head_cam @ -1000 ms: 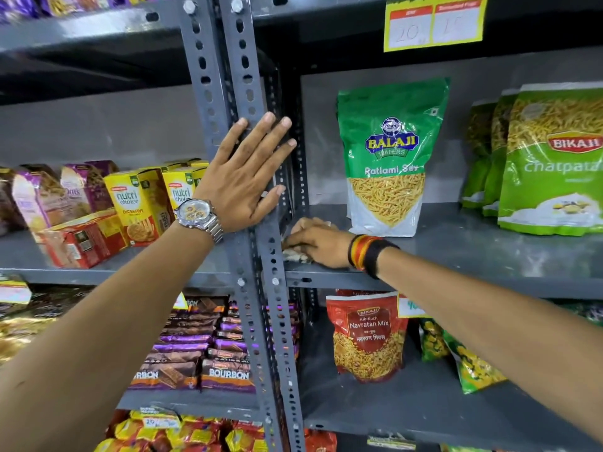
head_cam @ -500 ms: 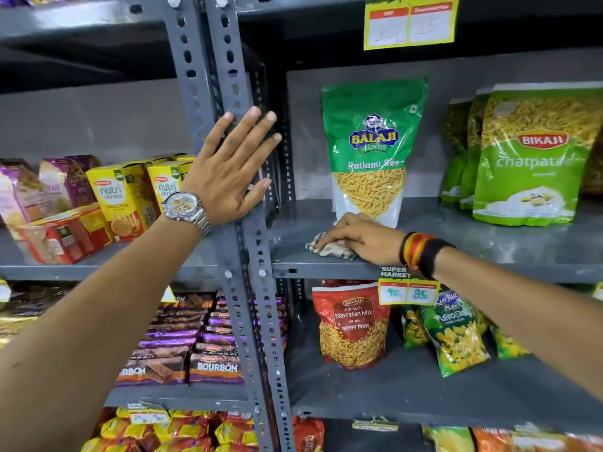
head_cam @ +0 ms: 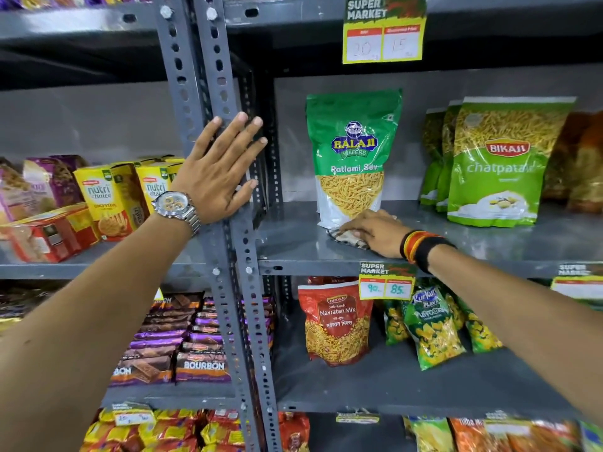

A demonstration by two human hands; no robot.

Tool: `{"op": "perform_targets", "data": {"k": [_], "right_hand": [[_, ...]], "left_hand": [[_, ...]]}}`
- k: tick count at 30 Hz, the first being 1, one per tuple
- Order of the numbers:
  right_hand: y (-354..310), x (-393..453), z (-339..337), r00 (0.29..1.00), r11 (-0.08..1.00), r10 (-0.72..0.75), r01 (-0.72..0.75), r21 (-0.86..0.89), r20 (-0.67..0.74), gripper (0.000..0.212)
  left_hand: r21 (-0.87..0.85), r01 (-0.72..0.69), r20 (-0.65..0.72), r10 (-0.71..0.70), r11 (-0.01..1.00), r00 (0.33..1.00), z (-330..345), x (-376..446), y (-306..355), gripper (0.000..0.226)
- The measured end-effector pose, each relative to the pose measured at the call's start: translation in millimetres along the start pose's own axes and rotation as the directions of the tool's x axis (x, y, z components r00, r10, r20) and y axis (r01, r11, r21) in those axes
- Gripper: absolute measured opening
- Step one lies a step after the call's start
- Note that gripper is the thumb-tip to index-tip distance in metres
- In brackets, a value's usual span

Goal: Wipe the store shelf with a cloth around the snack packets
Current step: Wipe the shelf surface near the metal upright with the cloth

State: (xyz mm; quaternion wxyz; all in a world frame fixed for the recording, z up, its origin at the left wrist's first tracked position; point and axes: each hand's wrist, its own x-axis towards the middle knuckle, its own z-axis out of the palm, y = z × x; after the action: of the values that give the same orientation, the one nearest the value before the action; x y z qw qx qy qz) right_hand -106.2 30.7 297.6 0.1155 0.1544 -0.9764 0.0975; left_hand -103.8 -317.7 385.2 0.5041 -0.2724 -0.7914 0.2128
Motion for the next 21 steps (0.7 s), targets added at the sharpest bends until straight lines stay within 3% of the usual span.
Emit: {"op": "perform_targets", "data": {"k": [3,5,8,12,15,21], "right_hand": [[-6,-25,-31,0.968,0.992,-0.105,0.087,0.087,0.226,0.035],[1,-41,-55,0.953,0.985,-0.116,0.074,0.156,0.281,0.033],[22,-36,-67,0.991,0.979,0.032,-0.057,0.197,0.127,0.035],[38,-12,-32,0.996,0.989,0.085,-0.086,0.119,0.017,0.033],[47,-13,-14,0.994,0.994,0.108,-0.108,0.022,0.001,0.034],[40,-85,-46,0.963,0.961,-0.228,0.199,0.193,0.140,0.033]], "left_hand": [[-0.070,0.038,0.035,-0.035,0.997,0.999,-4,-1,10,0.070],[-0.142,-0.015,0.048,0.022,0.990,0.999,-1,-9,31,0.070],[-0.315,-0.133,0.120,0.179,0.940,0.977,12,-24,85,0.068],[-0.504,-0.053,0.299,0.232,0.862,0.926,34,-19,150,0.073],[-0.583,0.016,0.320,0.211,0.812,0.924,38,-6,168,0.073],[-0.594,0.056,0.376,0.215,0.802,0.901,44,-5,168,0.082]]}}
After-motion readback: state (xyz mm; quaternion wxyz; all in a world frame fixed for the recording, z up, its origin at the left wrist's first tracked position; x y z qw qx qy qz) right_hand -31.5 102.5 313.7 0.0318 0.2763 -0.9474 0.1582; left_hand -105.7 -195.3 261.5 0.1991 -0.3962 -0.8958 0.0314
